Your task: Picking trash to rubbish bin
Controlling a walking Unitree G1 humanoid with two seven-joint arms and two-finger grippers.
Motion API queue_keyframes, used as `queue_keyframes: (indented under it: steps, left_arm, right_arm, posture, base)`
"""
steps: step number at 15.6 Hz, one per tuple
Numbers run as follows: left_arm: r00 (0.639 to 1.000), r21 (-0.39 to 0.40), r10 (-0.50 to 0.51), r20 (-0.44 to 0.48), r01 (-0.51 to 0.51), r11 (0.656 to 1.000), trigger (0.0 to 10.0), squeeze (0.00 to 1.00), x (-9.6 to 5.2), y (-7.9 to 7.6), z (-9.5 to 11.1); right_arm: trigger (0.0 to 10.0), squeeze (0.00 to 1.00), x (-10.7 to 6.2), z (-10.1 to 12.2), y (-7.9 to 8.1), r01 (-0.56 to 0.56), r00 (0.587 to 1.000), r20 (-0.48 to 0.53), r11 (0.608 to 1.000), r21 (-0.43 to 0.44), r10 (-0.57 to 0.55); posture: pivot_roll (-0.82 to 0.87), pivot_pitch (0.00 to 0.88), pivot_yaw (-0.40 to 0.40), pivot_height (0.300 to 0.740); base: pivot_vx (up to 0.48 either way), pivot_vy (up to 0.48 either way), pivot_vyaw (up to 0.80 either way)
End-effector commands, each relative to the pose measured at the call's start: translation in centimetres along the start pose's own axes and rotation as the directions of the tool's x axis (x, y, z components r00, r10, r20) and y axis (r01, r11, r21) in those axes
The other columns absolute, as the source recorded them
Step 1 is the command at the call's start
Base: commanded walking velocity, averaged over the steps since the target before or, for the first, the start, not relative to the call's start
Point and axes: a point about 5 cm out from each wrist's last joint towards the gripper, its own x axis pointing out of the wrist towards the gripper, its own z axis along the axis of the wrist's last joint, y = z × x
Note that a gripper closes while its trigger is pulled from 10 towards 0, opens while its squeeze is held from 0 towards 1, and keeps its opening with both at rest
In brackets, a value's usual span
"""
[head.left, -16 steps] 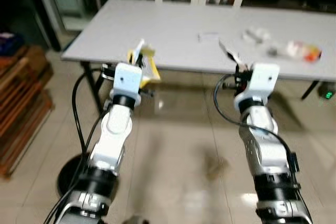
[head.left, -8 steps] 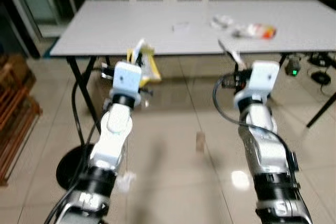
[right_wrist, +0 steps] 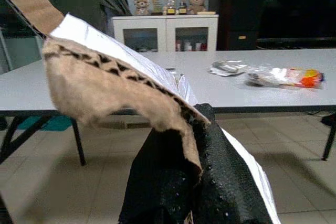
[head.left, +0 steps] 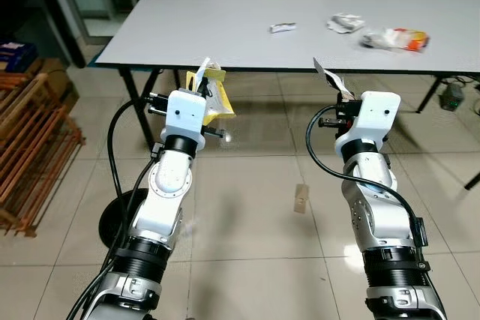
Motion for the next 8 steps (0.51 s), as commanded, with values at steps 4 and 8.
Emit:
queue_keyframes:
  steps: [4,8]
  left_arm:
    - [1.000,-0.008,0.000,-0.011,0.000,1.000,10.0,0.00,0.10,0.18,0.02]
    - [1.000,-0.009,0.000,-0.015,0.000,1.000,10.0,0.00,0.10,0.20,0.04]
  right_arm:
    - [10.0,0.00,0.13,0.28,0.18,-0.009,1.000,0.000,1.000,0.009,0.009]
    - [10.0,0.00,0.12,0.31,0.24,-0.013,1.000,-0.002,1.000,0.009,0.013]
  posture:
    - [-0.03,0.019,-0.004,0.740]
    - [-0.03,0.022,-0.005,0.740]
  base:
    - [0.000,0.322,0.00]
    - [0.000,0.360,0.00]
